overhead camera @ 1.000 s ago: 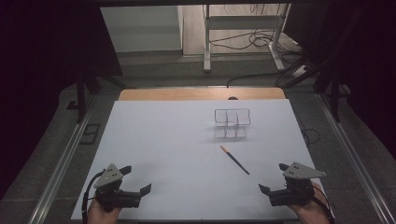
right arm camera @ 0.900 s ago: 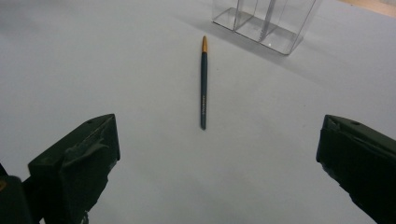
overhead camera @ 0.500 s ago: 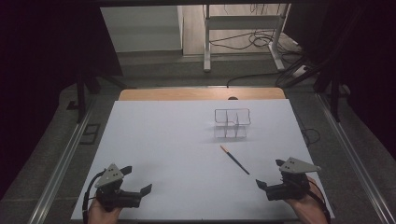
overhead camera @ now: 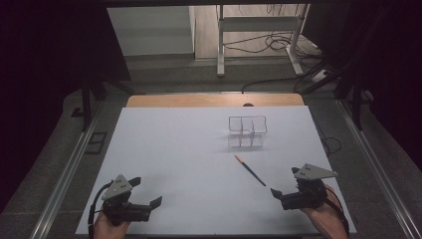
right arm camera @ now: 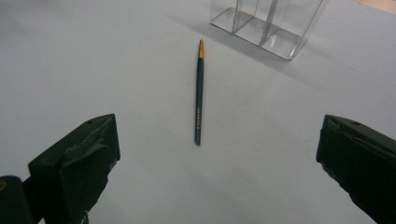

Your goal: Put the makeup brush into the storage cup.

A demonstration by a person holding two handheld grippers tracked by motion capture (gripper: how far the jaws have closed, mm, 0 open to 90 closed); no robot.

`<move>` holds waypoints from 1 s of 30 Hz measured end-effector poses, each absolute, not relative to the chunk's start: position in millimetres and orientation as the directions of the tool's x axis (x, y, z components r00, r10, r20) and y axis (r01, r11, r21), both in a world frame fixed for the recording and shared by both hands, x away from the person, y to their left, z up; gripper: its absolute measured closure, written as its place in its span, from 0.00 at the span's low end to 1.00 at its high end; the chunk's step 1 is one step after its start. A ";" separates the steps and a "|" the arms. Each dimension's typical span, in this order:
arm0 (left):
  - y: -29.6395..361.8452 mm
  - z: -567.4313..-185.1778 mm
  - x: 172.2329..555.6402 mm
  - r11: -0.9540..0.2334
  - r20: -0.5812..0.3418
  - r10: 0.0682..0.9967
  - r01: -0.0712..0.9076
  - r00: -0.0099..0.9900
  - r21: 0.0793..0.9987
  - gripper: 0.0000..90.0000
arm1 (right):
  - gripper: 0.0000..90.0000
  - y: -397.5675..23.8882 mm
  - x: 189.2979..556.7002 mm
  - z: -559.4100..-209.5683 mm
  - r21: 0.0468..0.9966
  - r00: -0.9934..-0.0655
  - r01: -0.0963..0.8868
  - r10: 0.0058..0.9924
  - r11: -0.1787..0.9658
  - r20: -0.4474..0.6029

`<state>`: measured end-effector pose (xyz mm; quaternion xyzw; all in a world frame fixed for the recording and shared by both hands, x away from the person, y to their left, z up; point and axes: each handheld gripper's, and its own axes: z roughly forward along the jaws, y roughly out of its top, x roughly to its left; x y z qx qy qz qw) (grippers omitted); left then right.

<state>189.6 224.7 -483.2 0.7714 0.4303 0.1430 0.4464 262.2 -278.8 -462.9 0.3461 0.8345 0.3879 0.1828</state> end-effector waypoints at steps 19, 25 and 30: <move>223.8 -483.5 189.9 -0.236 -0.163 0.791 0.539 0.590 0.809 0.01 | 0.00 -270.6 278.2 -459.4 0.778 -0.695 0.444 0.719 0.445 -0.014; 223.7 -483.3 189.8 -0.237 -0.160 0.791 0.538 0.590 0.809 0.01 | 0.00 -269.3 282.4 -457.5 0.770 -0.695 0.453 0.719 0.449 -0.010; 223.9 -483.0 189.7 -0.235 -0.161 0.792 0.537 0.589 0.810 0.01 | 0.00 -266.8 287.2 -454.8 0.761 -0.696 0.453 0.717 0.464 -0.023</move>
